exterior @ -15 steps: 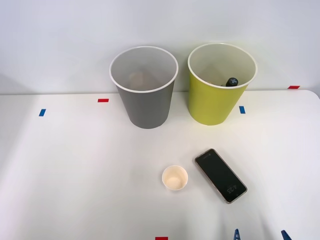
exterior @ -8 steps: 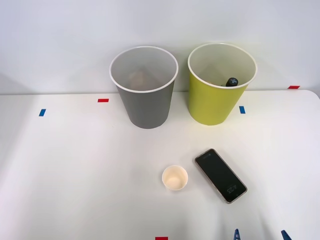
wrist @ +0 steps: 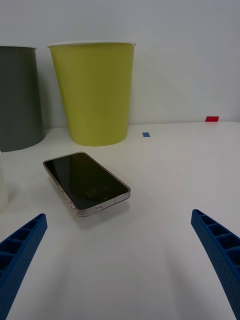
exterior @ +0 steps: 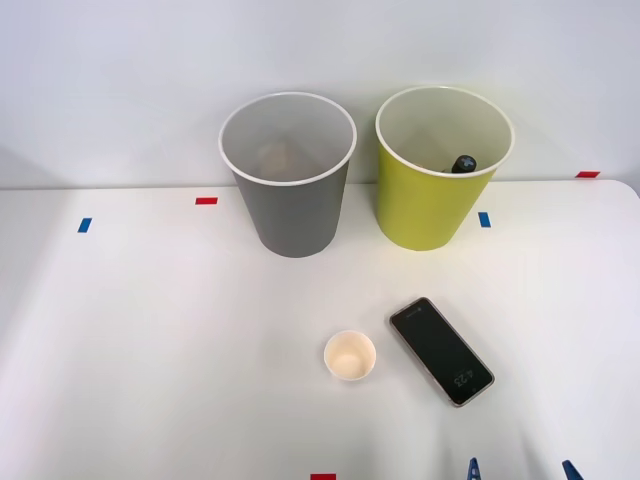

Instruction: Put cans in the gray bin, plastic bottles in the light green bin

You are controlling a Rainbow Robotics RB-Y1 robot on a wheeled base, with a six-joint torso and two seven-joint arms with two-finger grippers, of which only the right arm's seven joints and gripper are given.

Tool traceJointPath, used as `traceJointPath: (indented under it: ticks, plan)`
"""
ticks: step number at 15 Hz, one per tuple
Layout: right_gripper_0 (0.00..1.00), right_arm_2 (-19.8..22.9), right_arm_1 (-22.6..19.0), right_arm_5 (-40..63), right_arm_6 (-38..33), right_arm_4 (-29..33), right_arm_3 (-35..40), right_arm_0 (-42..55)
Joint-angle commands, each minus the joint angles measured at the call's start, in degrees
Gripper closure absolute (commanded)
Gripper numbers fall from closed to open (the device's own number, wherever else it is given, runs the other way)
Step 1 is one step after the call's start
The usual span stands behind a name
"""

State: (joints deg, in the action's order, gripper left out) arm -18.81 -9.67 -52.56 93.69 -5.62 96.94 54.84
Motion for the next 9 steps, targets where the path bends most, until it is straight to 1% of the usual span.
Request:
traceJointPath:
  ticks: [1,9]
  plan:
    - [0.00,0.0,0.0,0.0,0.0,0.0,0.0,0.0]
    - [0.00,0.0,0.0,0.0,0.0,0.0,0.0,0.0]
